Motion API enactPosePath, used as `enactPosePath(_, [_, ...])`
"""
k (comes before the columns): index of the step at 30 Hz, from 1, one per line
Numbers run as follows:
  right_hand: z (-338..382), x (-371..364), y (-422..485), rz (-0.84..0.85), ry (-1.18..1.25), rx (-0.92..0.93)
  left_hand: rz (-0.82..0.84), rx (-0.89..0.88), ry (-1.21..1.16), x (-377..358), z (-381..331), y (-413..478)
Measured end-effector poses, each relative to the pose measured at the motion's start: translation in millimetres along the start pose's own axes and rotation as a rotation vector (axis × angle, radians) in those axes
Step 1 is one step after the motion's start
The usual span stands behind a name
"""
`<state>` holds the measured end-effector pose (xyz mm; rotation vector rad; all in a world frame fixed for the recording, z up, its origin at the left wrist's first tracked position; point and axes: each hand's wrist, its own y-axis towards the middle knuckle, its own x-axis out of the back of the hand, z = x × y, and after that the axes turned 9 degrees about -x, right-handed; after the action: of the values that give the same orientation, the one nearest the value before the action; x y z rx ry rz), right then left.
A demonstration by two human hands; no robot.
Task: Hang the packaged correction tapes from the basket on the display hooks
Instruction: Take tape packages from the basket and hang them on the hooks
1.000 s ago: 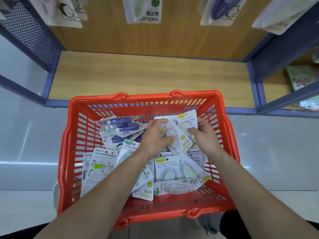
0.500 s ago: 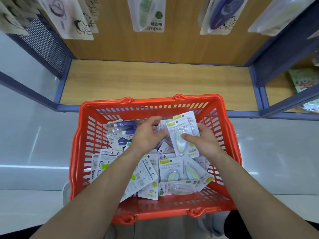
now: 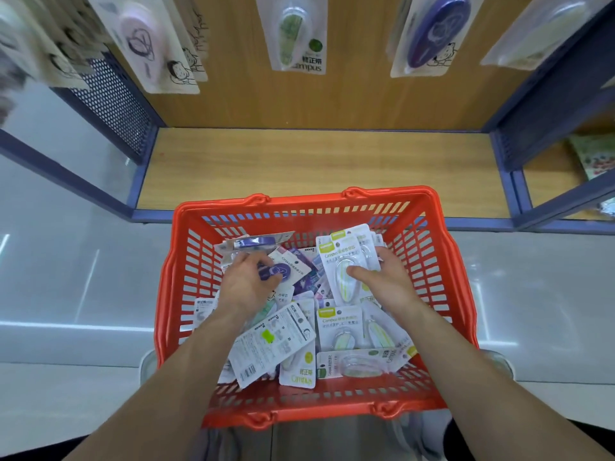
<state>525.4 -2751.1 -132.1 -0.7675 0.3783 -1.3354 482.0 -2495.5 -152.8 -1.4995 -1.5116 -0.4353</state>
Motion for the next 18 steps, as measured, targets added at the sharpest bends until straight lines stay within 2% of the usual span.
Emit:
enactPosePath(3, [0.1,-1.0,-1.8,0.006,0.028,0.019,0.105,0.054,-0.034,7.3,-1.3,3.0])
enactPosePath(5, [1.5,0.1,-4.8,0.008,0.054,0.026,0.141,0.024,-0.037,9.8,-1.8,3.6])
enactPosePath(10, [21.3,8.8,-14.3,0.064,0.058,0.096,0.071,-0.072,-0.113,25.9,-13.8,-3.4])
enactPosePath(15, [59.9,9.5,-34.6,0.18,0.027,0.176,0.004,-0.176,-0.272,72.1,-49.0,-22.6])
enactPosePath(18, [85.6,8.5,-58.4,0.251,0.016,0.208,0.035,-0.243,-0.425,110.8,-75.8,-47.2])
